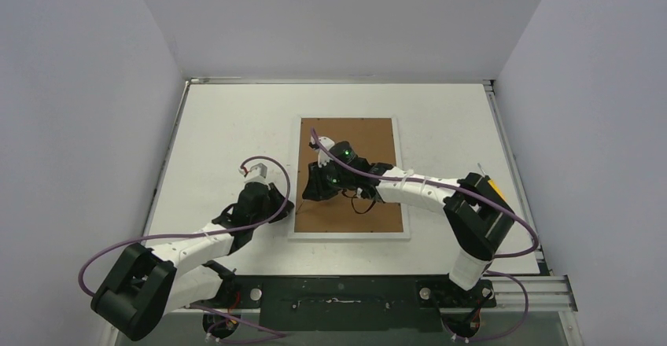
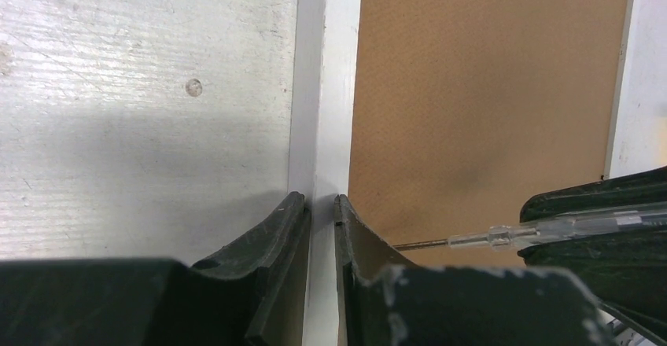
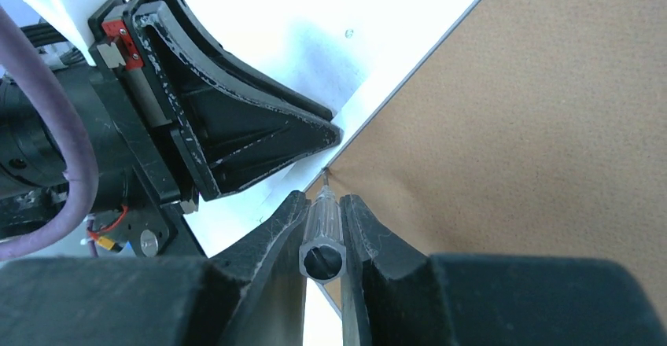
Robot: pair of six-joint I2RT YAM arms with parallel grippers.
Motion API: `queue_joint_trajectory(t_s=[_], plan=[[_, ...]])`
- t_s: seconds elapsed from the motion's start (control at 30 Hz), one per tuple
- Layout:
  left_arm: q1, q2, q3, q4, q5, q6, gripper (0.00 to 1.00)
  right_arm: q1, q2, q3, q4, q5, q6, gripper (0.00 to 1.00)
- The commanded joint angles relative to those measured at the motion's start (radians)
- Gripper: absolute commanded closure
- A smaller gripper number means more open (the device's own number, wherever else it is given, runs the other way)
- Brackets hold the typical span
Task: Take the photo out of the frame
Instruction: Release the photo frame item from the photo frame.
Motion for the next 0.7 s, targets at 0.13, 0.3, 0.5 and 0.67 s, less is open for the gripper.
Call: queue_joint_trajectory(t_s=[0.13, 0.3, 0.5, 0.67], plan=[[-0.056, -0.018, -0.020, 0.024, 0.140, -0.099, 0.85, 0.115, -0.098, -0.007, 0.062, 0.110, 0.038, 0.95], [-0.060, -0.045, -0.031, 0.023, 0.128, -0.147, 0.86, 0.166, -0.132, -0.063, 0.138, 0.183, 0.054, 0.95], [-0.067, -0.056, -0.045, 0.033, 0.124, -0.175, 0.85, 0.219, -0.132, -0.035, 0.114, 0.273, 0.016, 0.95], [-0.073, -0.038, -0.052, 0.055, 0.137, -0.188, 0.86, 0.251, -0.115, 0.004, 0.092, 0.297, -0.014, 0.95]])
